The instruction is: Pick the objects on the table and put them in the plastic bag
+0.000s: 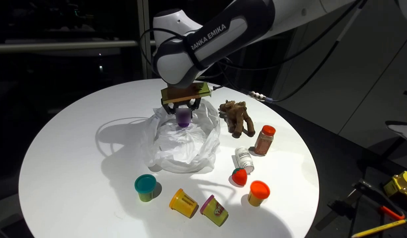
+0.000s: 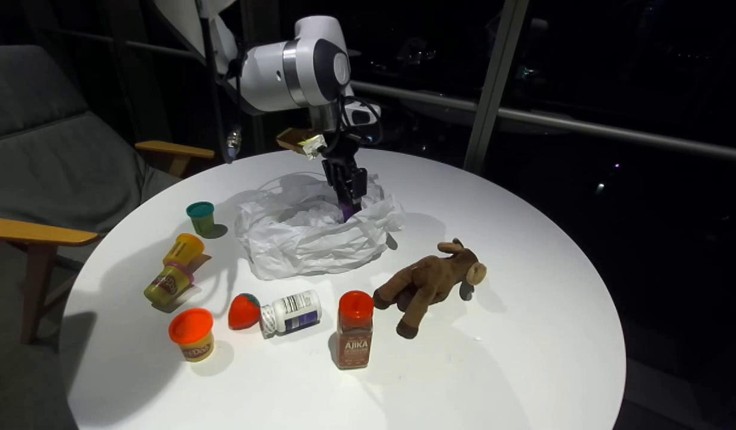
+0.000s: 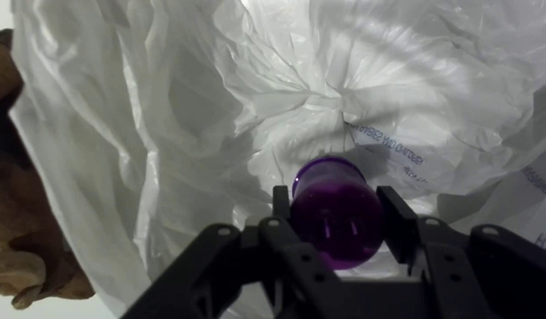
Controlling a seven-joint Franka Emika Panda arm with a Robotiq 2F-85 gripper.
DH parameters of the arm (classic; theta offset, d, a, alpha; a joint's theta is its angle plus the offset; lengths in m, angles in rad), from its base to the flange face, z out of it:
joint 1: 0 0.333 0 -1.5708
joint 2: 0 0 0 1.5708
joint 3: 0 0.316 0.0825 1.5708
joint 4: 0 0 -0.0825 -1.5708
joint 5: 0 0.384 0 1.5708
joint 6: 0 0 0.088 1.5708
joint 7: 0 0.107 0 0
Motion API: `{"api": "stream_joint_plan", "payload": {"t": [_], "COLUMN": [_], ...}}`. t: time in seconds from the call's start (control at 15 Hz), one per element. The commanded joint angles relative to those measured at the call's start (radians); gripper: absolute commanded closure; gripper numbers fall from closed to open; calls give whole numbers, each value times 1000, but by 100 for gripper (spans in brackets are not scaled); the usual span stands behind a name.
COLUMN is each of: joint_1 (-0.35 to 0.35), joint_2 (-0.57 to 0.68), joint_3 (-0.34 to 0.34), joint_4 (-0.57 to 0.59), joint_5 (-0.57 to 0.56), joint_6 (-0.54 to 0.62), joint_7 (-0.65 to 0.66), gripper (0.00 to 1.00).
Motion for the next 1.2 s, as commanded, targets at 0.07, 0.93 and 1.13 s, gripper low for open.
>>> {"api": "stream_joint_plan", "payload": {"t": [0.07, 0.93, 1.13], "joint_1": [-37, -3, -3], "joint_2": [47, -417, -517], "joint_3": [16, 6, 17], "joint_4": [121, -405, -547], "joint_5": [66, 64, 70], "joint_6": [-74, -132, -86], "joint_7": [-17, 36, 60], "gripper": [10, 0, 0]}}
